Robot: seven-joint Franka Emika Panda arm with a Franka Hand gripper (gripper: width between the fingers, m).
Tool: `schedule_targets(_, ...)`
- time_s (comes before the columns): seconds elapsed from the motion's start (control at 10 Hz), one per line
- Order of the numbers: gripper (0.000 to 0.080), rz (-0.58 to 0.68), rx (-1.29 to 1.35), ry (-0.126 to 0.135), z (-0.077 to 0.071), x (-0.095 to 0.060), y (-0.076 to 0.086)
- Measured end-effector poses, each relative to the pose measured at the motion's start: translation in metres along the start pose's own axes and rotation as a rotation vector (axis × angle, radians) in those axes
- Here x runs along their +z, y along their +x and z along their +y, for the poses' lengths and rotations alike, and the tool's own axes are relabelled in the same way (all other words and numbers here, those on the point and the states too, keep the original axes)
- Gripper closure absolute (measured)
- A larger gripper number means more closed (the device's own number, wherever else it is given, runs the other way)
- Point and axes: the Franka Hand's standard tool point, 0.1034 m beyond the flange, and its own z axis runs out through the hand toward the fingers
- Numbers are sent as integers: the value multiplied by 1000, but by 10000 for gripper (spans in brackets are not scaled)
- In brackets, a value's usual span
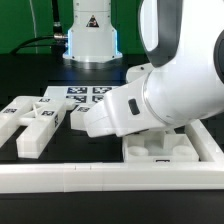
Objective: Assemble chair
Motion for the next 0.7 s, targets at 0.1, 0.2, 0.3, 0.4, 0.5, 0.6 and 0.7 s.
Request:
schedule_targets(0.1,178,3,-1,-2,-1,1,1)
schedule_targets(0.2,313,2,-2,-3,-2,1,1)
schedule_targets(0.3,449,2,-3,-3,-1,1,1)
schedule_targets(0.4,449,3,-3,-3,-1,1,1)
schedule_targets(0.5,511,2,-3,-3,-1,1,1)
schedule_targets(0.6,511,2,-3,-3,-1,1,1)
schedule_targets(0.7,511,2,-3,-3,-1,1,1)
